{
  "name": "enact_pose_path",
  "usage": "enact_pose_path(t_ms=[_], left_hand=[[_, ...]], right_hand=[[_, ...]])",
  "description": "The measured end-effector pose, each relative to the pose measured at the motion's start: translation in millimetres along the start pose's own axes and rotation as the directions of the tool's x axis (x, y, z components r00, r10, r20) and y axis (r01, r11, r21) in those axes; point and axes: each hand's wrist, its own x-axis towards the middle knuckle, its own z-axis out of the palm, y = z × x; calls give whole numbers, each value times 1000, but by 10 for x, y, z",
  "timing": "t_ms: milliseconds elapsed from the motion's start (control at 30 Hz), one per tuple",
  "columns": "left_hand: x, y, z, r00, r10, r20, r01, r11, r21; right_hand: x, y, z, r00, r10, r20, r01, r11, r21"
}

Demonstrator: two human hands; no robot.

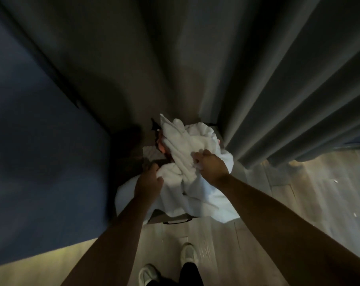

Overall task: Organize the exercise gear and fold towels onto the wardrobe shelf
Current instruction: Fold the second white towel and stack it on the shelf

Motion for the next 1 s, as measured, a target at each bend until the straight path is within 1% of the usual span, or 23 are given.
enact_pose_path(t_ms=[67, 133, 200, 267, 333, 400, 467, 533, 633, 867, 933, 1000], left_hand=[[-169, 57, -147, 998, 31, -46, -36, 994, -102], [-364, 148, -370, 991, 66, -117, -89, 976, -201], [-524, 282, -634, 971, 126, -203, -172, 958, -229], [-647, 471, -944, 955, 170, -245, -229, 944, -238], [-739, 670, -1253, 916, 238, -324, -321, 918, -233], [-839, 848, -1532, 849, 306, -431, -432, 872, -231], [-948, 1011, -1790, 802, 343, -489, -496, 839, -225], [-1051, 1181, -2020, 791, 344, -507, -506, 833, -224], [-1195, 1386, -2307, 720, 366, -590, -568, 799, -197], [-1489, 1703, -2926, 595, 337, -730, -635, 753, -170], [-1599, 1772, -3078, 544, 339, -768, -667, 730, -150], [-1713, 1842, -3218, 466, 352, -812, -712, 693, -108]], right_hand=[[-133, -87, -171, 996, -39, -77, 45, 995, 87], [-302, -191, -433, 982, -64, -176, 77, 995, 68], [-502, -327, -756, 956, -79, -283, 105, 991, 78], [-682, -453, -1072, 916, -100, -389, 155, 982, 111], [-853, -567, -1391, 873, -123, -473, 197, 974, 111], [-1016, -679, -1680, 824, -144, -549, 231, 969, 93], [-1163, -798, -1930, 771, -174, -613, 279, 957, 79], [-1301, -935, -2161, 738, -191, -647, 314, 946, 80], [-1480, -1134, -2447, 701, -228, -675, 359, 931, 58], [-1840, -1569, -2980, 562, -295, -773, 465, 886, -1], [-1939, -1683, -3100, 513, -309, -801, 491, 871, -21], [-2030, -1786, -3212, 458, -324, -828, 521, 853, -46]])
